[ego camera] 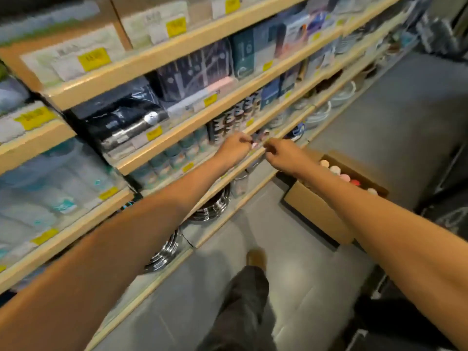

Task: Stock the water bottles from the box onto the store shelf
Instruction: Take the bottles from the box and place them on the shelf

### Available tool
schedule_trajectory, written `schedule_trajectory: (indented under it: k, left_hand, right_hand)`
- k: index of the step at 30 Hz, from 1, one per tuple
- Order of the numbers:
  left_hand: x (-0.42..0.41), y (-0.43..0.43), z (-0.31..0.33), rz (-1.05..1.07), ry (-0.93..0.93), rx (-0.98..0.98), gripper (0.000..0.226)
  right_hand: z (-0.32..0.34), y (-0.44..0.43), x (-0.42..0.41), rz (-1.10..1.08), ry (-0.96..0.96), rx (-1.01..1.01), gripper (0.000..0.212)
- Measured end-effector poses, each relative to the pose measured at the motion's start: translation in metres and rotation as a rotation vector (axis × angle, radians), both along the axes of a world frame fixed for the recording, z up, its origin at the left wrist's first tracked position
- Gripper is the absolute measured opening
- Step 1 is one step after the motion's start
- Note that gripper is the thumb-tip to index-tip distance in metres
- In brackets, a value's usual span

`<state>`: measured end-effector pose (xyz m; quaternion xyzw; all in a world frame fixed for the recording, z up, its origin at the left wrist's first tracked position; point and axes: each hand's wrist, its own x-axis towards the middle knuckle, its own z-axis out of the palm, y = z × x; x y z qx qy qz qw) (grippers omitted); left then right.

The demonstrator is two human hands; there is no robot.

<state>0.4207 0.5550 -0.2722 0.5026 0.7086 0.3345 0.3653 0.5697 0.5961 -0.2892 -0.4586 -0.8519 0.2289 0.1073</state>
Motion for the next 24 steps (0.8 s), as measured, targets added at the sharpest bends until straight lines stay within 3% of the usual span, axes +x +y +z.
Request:
schedule_trajectory:
  k: [5, 12, 24]
  left_hand:
    - [0.088, 0.100, -0.073, -0.252, -0.023, -0.192, 0.024]
    - [0.203, 0.231, -0.142, -0.483, 0.010, -0.399, 0.022]
    - [0.349, 0.367, -0.201, -0.695, 0.193, -0.596, 0.029]
  right_hand:
    - [-0.066, 0.074, 0.092, -0.195, -0.058, -0.181, 0.034]
    - [-0.128, 0.173, 0.211, -0.448, -0.107, -0.385, 0.024]
    - [-0.186, 0.258, 0.384, -0.867, 0.060, -0.662, 0.031]
